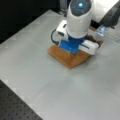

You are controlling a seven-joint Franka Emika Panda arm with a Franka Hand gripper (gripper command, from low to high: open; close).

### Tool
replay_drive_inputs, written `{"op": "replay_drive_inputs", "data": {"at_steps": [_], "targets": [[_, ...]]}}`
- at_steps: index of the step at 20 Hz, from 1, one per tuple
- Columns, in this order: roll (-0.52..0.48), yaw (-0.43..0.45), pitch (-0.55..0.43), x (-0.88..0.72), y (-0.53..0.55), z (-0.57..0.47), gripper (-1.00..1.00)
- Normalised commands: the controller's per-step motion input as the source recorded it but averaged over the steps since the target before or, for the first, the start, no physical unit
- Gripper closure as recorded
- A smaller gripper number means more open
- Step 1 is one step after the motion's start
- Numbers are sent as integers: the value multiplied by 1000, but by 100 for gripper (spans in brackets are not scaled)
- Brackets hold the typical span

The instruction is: Folding a towel twice

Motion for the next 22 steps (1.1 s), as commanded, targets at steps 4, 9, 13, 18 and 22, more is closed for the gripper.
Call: {"op": "replay_drive_inputs", "data": {"at_steps": [4,9,13,18,22], "targets": [[-71,208,195,312,-387,176,100],[-81,197,205,309,-264,125,100],[-61,208,200,347,-294,68,100],[-27,250,173,432,-384,22,100],[-7,279,168,459,-439,46,100]]}}
